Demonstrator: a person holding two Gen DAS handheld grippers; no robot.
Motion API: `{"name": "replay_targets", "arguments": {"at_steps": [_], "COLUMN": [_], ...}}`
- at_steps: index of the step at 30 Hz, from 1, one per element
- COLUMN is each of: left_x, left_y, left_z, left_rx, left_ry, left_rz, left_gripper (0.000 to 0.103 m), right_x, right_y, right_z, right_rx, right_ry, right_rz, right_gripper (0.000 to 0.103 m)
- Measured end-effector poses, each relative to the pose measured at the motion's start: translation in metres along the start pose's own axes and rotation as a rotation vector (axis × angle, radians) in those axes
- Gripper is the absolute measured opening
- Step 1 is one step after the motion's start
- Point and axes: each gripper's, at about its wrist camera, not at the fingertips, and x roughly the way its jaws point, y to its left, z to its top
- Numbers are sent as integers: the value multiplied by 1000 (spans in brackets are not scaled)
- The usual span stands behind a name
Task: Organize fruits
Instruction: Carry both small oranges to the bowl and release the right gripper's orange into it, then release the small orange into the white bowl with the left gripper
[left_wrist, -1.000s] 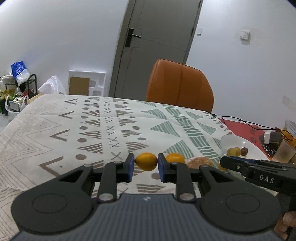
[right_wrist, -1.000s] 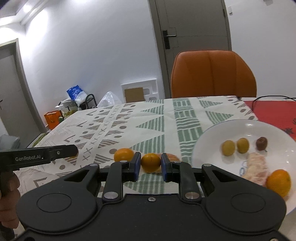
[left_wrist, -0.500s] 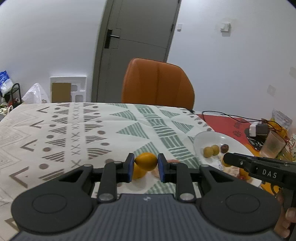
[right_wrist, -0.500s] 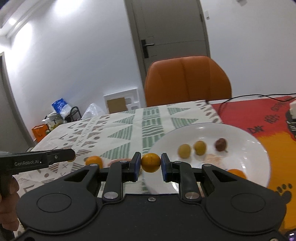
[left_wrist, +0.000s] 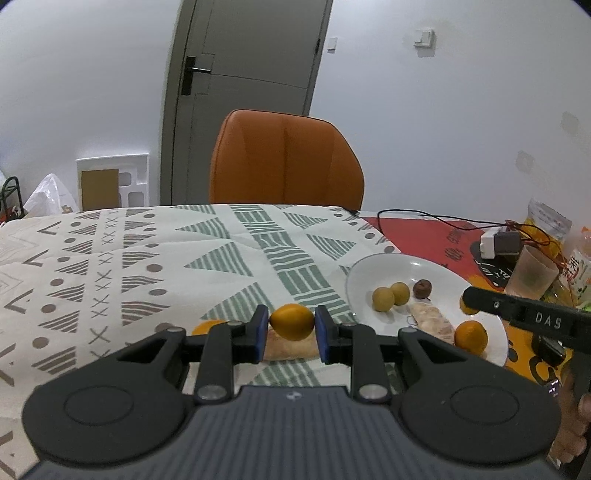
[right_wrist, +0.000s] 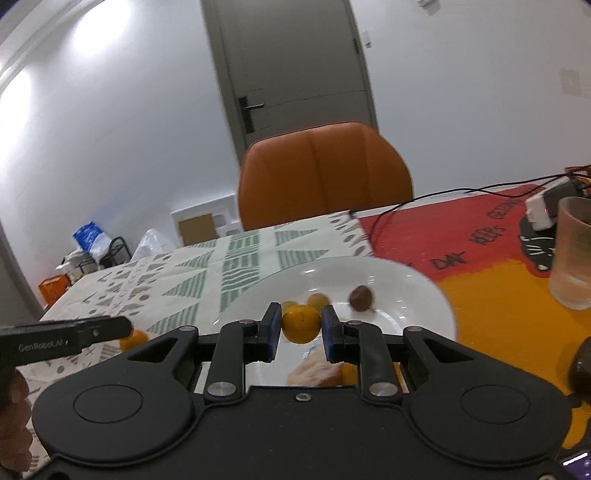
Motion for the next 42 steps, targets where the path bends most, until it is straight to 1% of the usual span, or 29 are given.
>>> {"name": "replay_targets", "arguments": {"at_steps": [17,21,26,31,33,37,41,42], "left_x": [19,25,33,38,40,40,39,40], "left_y": [-45,-53,-61,-71,-75,-78,-75,-73], "left_z": [5,6,6,6,6,9,10,11], "left_rx": [77,87,101,117,128,126,111,106], "left_ry": [15,20,28,36,35,31,36,41], "left_rz": [-49,-54,-63,-77,-77,-75,-74,-65], "left_gripper": [25,25,25,25,26,26,33,39], "right_x": [-3,-5,-9,-17,-20,-19,-16,-15], "right_y": [-42,-45,-49,-48,-48,-48,-47,-47], "right_z": [-1,-2,-9,-17,-20,-24,-27,-27], "right_rx": [63,52,66,78,81,92,102,102], "right_ry": [-38,-49,-36,-27,-33,-22,-11,-10], "right_rz": [-58,-68,-60,-49,-48,-53,-51,-49], "right_gripper": [23,39,47,53,58,59,61,61]}}
